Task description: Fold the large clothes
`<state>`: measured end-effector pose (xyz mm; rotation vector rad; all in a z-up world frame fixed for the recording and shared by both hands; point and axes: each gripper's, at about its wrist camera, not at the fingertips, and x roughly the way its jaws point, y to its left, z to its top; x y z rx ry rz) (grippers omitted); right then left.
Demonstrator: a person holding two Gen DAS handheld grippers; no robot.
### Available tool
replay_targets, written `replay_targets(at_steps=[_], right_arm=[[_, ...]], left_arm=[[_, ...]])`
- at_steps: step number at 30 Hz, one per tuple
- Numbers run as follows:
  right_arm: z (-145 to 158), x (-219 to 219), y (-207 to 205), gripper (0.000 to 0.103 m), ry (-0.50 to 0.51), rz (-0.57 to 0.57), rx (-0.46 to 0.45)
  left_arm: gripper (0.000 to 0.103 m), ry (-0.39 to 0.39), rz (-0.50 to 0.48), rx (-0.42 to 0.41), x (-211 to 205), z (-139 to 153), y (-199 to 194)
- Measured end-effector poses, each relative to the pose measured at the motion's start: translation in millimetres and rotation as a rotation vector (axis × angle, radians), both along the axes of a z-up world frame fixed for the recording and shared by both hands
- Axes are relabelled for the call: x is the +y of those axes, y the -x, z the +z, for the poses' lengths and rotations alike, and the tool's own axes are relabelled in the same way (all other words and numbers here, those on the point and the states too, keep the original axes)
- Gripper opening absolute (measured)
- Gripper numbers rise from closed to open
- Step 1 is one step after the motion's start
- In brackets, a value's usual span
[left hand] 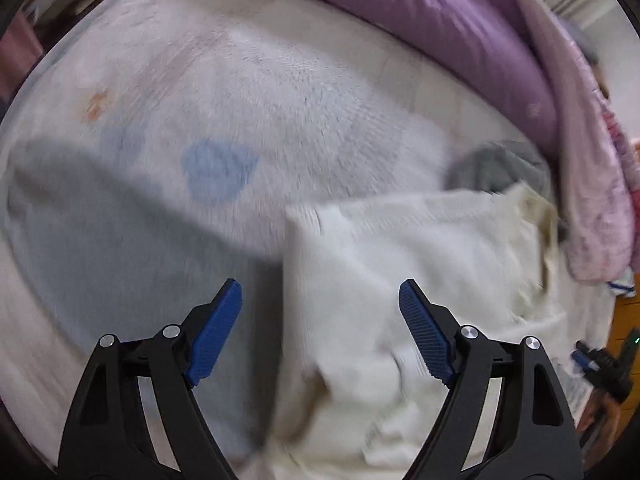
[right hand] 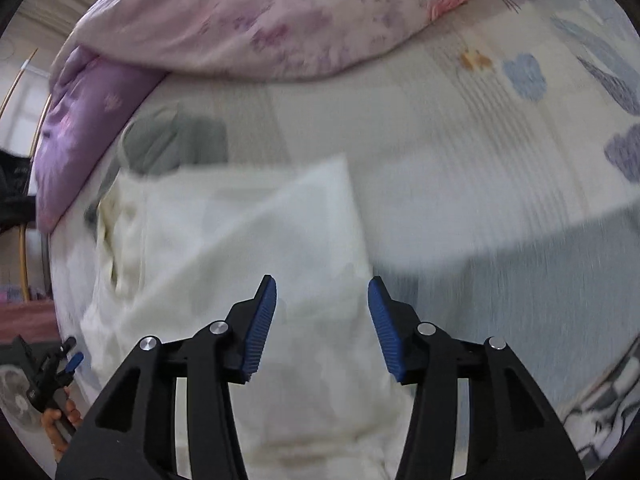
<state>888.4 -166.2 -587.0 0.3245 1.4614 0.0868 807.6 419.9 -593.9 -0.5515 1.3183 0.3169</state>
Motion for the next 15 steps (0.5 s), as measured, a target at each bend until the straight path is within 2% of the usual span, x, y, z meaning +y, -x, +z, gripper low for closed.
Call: replay_targets(at_steps=[2,5,8,11,14,15], right_arm=[[-12,1,-23,0.046,0.006,-0.019,0.017],[-27,-1,-45,0.047,-0.03,-0.071,0.047],[-38,0,-60,0.047,0.018,-0.071,0.092],[-49,5,-68,0.047,0.039,-0.055,0.12],[-60,3,-72,0.047,-0.008,-0.077,0.156],[-64,4,-72,0.047,-0.034,-0.075,0.17]], left_arm=[[0.081,0.01,-0.002,0.039,10,-14,-10],[0.081,-0.007,-0.058,0.093,14,-34,-29],[0.077,-0.004,-0.1,0.168,9,-52,-38],[0.072,-0.052,-0.157,0.199,0,-56,-43],[0.056,-0.053,-0.193,0.197,-7,-55,-49],[0.044,-0.053,-0.201,0.194,-10,-55,-51]])
